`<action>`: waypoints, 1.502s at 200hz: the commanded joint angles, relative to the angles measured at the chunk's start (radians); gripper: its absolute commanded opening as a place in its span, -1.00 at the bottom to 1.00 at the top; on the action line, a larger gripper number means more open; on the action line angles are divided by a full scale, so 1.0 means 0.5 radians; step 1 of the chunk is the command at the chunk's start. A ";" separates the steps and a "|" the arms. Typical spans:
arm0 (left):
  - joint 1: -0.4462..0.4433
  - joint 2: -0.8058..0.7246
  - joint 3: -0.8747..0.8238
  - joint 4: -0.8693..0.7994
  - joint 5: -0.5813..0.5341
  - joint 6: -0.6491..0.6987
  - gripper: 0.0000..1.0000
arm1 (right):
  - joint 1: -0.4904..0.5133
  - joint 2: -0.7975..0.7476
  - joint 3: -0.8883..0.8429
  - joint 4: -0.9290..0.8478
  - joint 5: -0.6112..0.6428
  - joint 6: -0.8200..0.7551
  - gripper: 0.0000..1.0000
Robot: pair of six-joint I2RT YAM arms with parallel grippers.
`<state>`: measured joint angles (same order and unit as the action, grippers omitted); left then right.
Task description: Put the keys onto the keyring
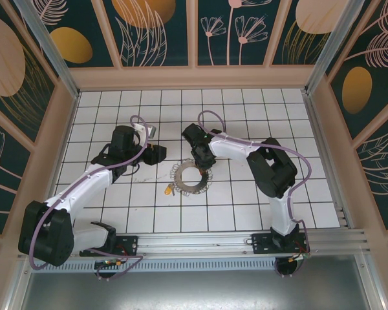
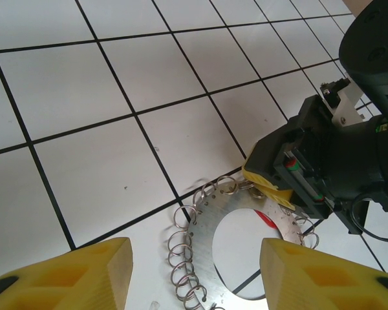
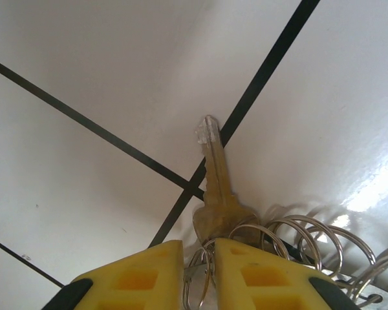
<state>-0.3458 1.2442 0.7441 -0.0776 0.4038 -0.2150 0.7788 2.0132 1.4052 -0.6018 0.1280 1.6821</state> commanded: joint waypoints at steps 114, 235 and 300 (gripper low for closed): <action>0.008 -0.052 -0.023 0.063 0.019 -0.021 0.09 | 0.025 0.013 -0.032 0.031 0.135 -0.069 -0.98; 0.013 -0.267 0.037 0.054 0.022 -0.163 0.08 | 0.165 -0.578 -0.426 0.869 0.379 -1.747 -1.00; 0.035 -0.349 0.246 -0.027 0.139 -0.246 0.08 | 0.210 -1.051 -0.797 1.382 0.235 -2.527 -1.00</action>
<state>-0.3382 1.0927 0.8150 -0.0753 0.4362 -0.3073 0.8787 1.5986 1.0679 -0.0860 0.2901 0.6331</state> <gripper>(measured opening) 0.541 0.051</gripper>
